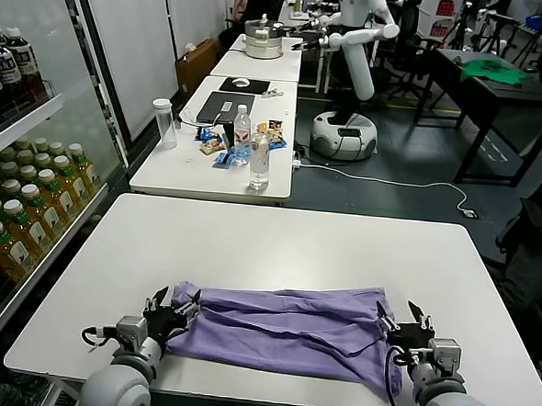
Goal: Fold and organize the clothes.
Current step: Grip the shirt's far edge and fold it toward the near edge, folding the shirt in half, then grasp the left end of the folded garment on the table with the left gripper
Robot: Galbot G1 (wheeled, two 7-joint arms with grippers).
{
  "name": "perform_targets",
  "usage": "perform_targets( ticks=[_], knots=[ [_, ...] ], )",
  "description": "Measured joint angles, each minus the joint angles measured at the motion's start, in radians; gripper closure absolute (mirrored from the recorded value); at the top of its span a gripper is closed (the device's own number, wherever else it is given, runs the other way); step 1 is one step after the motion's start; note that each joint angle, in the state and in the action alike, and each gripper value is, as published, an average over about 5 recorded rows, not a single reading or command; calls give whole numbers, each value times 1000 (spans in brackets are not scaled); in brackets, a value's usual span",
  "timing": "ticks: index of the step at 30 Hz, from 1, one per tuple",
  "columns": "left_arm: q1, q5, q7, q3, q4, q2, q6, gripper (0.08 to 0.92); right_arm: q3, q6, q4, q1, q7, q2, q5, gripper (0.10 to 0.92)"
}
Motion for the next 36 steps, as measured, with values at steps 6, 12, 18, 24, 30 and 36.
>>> perform_targets(
  ticks=[6, 12, 18, 24, 30, 36],
  knots=[
    [7, 66, -19, 24, 45, -47, -7, 193, 9, 4, 10, -18, -1, -1, -6, 203],
    [-3, 99, -39, 26, 86, -71, -19, 331, 15, 4, 19, -30, -2, -4, -8, 203],
    [0, 97, -42, 20, 99, -79, -24, 505, 20, 4, 29, -34, -2, -4, -8, 203],
    [-6, 57, -31, -6, 109, -67, -33, 678, 29, 4, 39, -38, -1, -7, -3, 203],
    [-15, -17, -17, -75, 109, -17, -32, 841, 36, 4, 43, -40, 0, -10, 3, 203],
    [-7, -124, -1, -190, 72, 65, -16, 876, 32, 4, 39, -33, 1, -9, 6, 203]
  ],
)
